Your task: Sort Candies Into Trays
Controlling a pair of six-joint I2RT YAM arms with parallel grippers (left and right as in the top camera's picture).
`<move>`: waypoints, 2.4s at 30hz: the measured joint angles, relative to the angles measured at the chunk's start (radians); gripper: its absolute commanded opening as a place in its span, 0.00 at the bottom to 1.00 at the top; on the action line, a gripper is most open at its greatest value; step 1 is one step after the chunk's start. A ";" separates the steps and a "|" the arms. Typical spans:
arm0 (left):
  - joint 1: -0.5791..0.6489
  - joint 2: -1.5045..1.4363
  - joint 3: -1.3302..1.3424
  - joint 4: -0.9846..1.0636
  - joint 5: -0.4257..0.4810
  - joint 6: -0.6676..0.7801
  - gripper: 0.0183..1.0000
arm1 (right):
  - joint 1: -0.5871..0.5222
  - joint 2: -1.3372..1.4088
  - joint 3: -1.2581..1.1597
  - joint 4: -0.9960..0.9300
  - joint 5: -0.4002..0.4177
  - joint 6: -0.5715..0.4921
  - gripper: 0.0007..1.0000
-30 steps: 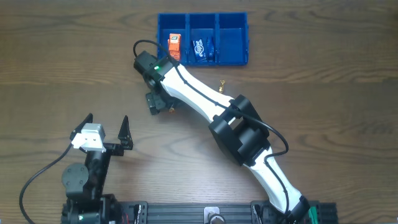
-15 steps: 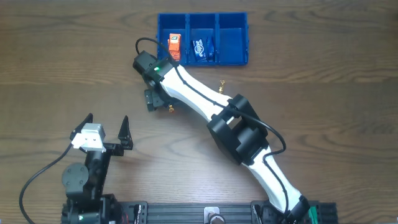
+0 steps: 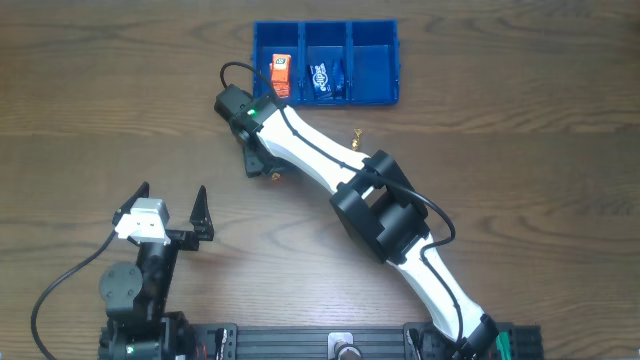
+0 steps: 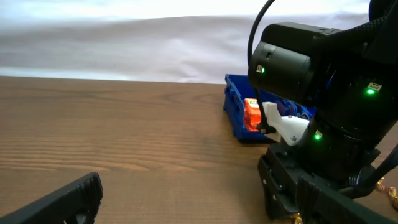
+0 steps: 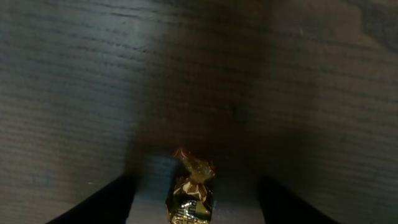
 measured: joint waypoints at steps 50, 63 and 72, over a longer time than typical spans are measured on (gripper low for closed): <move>0.000 0.000 0.000 0.000 0.000 0.000 1.00 | -0.486 -0.102 0.131 0.341 0.240 -0.276 0.25; 0.000 0.000 0.000 0.000 0.000 0.000 1.00 | -0.486 -0.102 0.131 0.309 0.227 -0.289 1.00; 0.000 0.000 0.000 0.000 0.000 0.000 1.00 | -0.445 -0.215 0.131 -0.056 0.144 -0.264 1.00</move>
